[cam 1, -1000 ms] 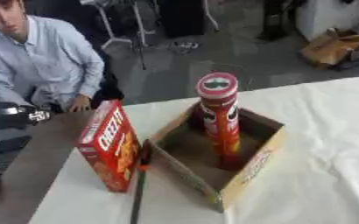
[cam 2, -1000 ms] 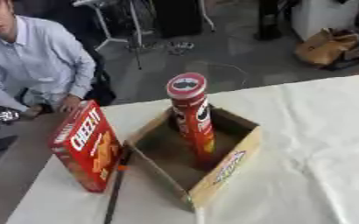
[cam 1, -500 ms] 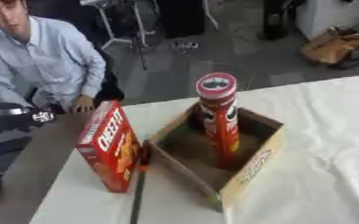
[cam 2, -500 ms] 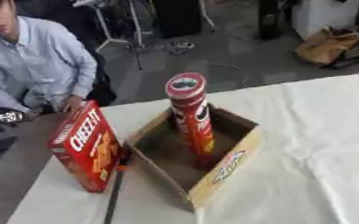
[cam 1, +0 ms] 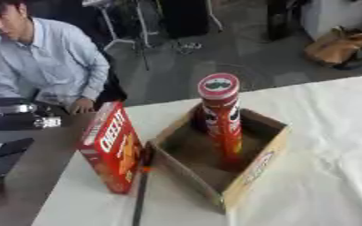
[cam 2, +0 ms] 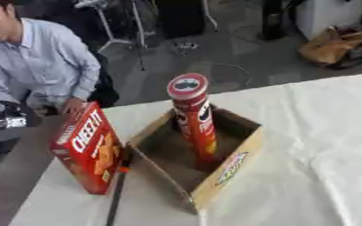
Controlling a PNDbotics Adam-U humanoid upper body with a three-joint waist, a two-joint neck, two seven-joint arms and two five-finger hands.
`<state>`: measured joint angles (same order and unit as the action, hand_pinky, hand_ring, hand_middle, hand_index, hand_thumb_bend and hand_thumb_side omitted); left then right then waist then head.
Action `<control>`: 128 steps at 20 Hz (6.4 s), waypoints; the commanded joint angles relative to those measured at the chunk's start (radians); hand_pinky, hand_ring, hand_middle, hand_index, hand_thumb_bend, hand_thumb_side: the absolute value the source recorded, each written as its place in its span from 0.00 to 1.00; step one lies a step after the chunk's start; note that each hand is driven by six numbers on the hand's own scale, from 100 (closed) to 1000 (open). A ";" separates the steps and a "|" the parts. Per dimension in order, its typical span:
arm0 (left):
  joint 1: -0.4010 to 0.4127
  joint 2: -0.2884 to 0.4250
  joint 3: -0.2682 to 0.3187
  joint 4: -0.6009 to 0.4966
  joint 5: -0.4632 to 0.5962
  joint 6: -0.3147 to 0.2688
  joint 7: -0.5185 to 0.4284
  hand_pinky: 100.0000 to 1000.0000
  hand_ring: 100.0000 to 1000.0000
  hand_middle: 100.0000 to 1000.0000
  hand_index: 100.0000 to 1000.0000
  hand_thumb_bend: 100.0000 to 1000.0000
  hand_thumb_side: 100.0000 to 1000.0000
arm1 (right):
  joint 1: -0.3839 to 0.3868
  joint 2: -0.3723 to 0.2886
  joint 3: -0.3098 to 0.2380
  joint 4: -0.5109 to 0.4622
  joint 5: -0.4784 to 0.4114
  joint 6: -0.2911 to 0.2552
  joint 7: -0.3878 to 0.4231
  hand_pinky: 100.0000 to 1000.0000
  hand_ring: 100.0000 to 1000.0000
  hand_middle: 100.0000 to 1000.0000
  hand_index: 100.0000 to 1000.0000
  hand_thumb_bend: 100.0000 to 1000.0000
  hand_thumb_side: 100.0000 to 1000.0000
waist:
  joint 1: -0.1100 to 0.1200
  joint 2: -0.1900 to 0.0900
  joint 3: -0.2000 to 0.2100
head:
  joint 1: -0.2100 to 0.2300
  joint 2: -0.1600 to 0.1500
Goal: Pick up objects on the table and place them in the box.
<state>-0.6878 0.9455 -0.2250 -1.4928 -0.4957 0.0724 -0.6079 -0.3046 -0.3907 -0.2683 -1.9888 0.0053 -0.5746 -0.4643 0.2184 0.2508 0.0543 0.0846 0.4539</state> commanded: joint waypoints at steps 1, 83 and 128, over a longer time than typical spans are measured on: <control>-0.003 0.050 0.026 -0.013 -0.099 -0.108 0.080 1.00 1.00 1.00 1.00 0.43 1.00 | -0.012 -0.021 0.001 -0.011 -0.001 0.002 0.002 0.87 0.89 0.61 0.60 0.00 1.00 | -0.007 -0.014 0.000 | 0.001 0.001; 0.046 0.007 0.140 0.089 -0.562 -0.391 0.483 1.00 1.00 1.00 1.00 0.32 1.00 | -0.012 -0.019 0.008 -0.011 -0.026 0.004 0.003 0.88 0.88 0.61 0.60 0.00 1.00 | -0.024 -0.030 0.006 | -0.024 0.008; -0.520 -0.269 -0.042 0.867 -0.191 -0.176 -0.299 1.00 1.00 1.00 1.00 0.44 1.00 | 0.000 -0.010 0.016 -0.011 -0.043 0.065 0.014 0.87 0.88 0.59 0.60 0.00 1.00 | 0.008 -0.079 0.021 | -0.015 0.058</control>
<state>-1.1830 0.6591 -0.2848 -0.6549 -0.6673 -0.0763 -0.9075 -0.2935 -0.3933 -0.2501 -1.9888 -0.0342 -0.5137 -0.4512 0.2339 0.1913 0.0737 0.0652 0.4996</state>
